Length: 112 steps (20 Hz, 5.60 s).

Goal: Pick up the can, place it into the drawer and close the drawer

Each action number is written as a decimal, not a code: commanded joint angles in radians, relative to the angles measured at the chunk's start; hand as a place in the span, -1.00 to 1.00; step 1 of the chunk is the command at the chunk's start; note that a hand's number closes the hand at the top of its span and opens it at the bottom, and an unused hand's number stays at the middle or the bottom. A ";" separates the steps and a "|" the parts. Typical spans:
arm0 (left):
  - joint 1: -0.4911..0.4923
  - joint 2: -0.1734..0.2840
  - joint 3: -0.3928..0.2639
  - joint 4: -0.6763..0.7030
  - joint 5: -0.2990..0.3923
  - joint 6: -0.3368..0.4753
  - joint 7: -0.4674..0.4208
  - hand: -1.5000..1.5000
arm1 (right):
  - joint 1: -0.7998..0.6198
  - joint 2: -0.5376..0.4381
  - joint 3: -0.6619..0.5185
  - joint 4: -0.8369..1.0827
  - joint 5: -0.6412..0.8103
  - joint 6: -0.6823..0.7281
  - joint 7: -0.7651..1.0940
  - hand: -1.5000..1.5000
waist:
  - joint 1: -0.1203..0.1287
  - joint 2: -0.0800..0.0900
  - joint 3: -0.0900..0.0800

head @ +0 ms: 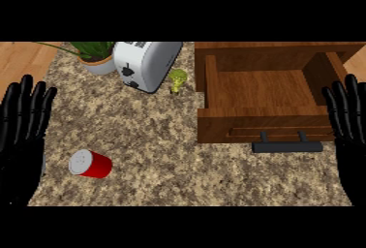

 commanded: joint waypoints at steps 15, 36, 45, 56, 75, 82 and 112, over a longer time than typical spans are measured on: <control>0.320 -0.113 -0.103 -0.123 -0.455 0.935 0.466 -1.00 | 0.035 0.022 -0.106 0.046 -0.054 -0.093 0.229 -1.00 | 0.013 -0.006 -0.029; 0.220 -0.113 -0.289 0.119 -0.761 1.179 0.730 -1.00 | 0.193 0.015 -0.184 0.041 -0.137 0.032 0.072 -1.00 | 0.006 -0.008 -0.031; 0.178 -0.093 -0.367 0.382 -0.542 1.418 0.536 -1.00 | 0.125 0.015 -0.166 -0.016 -0.102 -0.006 0.192 -1.00 | 0.008 -0.008 -0.032; 0.103 -0.067 -0.372 0.522 -0.218 1.503 0.309 -1.00 | 0.206 0.028 -0.195 -0.107 -0.110 0.015 0.198 -1.00 | 0.007 -0.009 -0.034; 0.117 -0.113 -0.062 0.683 0.380 1.179 -0.304 -1.00 | 0.184 -0.005 -0.238 -0.164 -0.147 0.030 0.292 -1.00 | 0.014 -0.010 -0.037; 0.133 -0.113 0.045 0.902 0.653 0.916 -0.695 -1.00 | 0.145 -0.004 -0.264 -0.083 -0.152 0.044 0.235 -1.00 | 0.013 -0.007 -0.034; -0.542 0.064 -0.099 1.493 0.473 0.084 -0.535 1.00 | 0.083 -0.002 -0.264 -0.115 -0.097 0.052 0.279 -1.00 | -0.013 -0.002 -0.032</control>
